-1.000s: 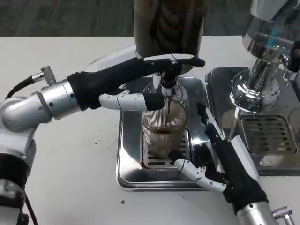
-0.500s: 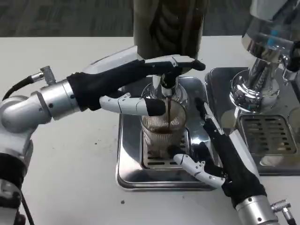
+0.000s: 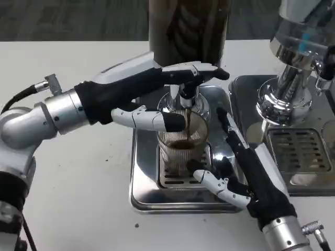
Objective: Grasp the cup under the faucet to collect the drink, then remove the cup.
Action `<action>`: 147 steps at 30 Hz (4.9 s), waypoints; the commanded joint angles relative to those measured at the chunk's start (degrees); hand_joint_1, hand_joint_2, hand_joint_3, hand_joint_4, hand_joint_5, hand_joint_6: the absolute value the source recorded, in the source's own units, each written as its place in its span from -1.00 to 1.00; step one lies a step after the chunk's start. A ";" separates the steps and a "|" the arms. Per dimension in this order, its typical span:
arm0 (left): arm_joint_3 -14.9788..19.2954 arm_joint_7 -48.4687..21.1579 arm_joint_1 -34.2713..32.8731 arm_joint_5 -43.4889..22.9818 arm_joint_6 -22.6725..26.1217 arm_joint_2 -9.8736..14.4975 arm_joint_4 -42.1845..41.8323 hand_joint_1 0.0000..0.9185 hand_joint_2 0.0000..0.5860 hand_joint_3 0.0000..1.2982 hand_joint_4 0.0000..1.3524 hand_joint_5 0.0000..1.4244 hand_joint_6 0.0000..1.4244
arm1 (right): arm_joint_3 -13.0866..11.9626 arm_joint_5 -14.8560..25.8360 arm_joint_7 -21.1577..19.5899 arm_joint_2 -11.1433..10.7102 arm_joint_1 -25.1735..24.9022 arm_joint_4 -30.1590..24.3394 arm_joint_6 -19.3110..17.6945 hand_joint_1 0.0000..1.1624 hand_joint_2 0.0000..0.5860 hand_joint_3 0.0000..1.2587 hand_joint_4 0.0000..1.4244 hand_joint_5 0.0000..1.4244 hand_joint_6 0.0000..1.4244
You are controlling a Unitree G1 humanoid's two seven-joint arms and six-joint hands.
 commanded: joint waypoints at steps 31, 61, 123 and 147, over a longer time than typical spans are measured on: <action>-0.36 -0.62 4.07 1.46 2.96 3.05 0.47 -1.00 -0.81 -0.74 -0.90 -0.94 -1.00 | 0.21 1.73 2.90 1.26 -7.05 6.71 -0.53 -0.06 -0.17 -1.00 -1.00 -1.00 -0.95; 8.41 -9.44 5.85 -14.50 11.78 0.13 -4.55 -1.00 -0.76 -0.68 -0.84 -0.86 -0.93 | -0.27 1.97 2.85 1.69 -9.35 10.34 -2.12 -0.07 -0.15 -1.00 -1.00 -1.00 -0.94; 14.58 -5.06 21.17 -10.54 16.01 3.41 -4.12 -1.00 -0.71 -0.54 -0.70 -0.79 -0.86 | 3.14 -5.74 -6.55 4.14 -13.63 19.29 0.49 0.21 -0.29 -0.80 -0.78 -0.66 -0.60; 15.55 -4.94 21.82 -10.80 16.18 3.93 -4.28 -1.00 -0.40 -0.50 -0.63 -0.75 -0.83 | 6.12 -10.98 -19.22 5.51 -13.04 22.32 -2.57 0.22 -0.26 -0.40 -0.31 -0.13 0.33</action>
